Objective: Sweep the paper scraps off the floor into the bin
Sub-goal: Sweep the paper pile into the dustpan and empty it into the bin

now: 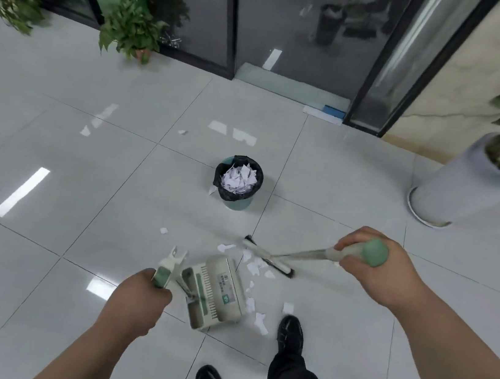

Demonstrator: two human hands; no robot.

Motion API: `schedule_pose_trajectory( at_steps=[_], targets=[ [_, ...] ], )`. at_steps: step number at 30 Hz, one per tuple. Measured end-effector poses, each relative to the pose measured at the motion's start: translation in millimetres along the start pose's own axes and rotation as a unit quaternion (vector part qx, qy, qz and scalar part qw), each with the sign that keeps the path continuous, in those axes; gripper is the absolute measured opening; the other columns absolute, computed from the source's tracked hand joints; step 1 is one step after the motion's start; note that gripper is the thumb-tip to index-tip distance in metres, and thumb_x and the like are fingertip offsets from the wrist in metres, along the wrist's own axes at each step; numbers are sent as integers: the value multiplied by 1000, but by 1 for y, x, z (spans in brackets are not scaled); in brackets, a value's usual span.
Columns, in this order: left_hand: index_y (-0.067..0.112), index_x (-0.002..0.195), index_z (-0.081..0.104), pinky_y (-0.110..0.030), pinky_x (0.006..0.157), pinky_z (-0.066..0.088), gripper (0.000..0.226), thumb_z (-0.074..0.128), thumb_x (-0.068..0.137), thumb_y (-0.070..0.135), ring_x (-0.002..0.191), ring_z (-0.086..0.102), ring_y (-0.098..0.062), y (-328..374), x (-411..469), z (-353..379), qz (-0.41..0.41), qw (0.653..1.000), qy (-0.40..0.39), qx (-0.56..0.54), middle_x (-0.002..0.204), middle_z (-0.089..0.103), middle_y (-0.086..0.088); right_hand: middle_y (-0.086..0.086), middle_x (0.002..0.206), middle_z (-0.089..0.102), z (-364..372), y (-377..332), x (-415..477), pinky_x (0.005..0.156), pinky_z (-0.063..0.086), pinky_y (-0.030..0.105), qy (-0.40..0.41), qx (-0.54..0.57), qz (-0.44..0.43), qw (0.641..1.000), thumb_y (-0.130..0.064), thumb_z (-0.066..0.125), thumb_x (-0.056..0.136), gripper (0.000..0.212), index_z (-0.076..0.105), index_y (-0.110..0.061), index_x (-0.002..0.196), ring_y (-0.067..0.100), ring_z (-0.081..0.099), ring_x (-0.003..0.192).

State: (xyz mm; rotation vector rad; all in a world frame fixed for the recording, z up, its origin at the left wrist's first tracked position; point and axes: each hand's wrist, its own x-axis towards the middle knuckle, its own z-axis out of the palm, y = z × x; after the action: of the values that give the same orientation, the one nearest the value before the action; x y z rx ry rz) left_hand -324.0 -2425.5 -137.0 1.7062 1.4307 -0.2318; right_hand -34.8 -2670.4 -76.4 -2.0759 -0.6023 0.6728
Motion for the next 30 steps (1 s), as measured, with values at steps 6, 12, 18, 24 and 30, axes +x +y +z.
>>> schedule_pose_trajectory(
  at_steps=[6,12,18,24,30],
  targets=[
    [11,76,43,-27,49,33,7,49,77,6,45,35,-25,-24,-19,-10,23,999,-2,30,55,41,-4,-3,93,70,-32,9,-59,62,48,34,83,38,27,995,3,71,83,24,74,-21,87,34,66,86],
    [10,78,46,-26,47,36,4,49,78,7,42,39,-24,-38,-35,0,17,999,7,45,57,44,-6,-12,100,64,-41,38,-75,60,46,25,141,9,38,989,-3,70,86,29,72,-32,87,8,60,73],
    [4,85,50,-28,47,37,7,50,79,6,42,39,-23,-55,-50,17,-9,998,30,60,54,44,-5,-13,107,56,-41,92,-70,69,52,34,140,-104,87,981,-17,67,86,20,71,-31,100,17,62,80],
    [1,88,54,-31,47,40,12,49,78,6,44,43,-23,-56,-72,37,-26,996,40,69,57,48,-7,2,102,59,-26,113,-98,75,54,38,131,-149,126,972,-22,70,86,7,73,-23,92,30,61,84],
    [-6,91,52,-30,48,37,17,47,78,5,49,39,-22,-70,-79,37,-31,997,50,53,60,44,-9,6,97,63,9,86,-142,76,55,38,135,-101,95,981,-18,73,83,5,75,-17,88,31,64,81]
  ],
)
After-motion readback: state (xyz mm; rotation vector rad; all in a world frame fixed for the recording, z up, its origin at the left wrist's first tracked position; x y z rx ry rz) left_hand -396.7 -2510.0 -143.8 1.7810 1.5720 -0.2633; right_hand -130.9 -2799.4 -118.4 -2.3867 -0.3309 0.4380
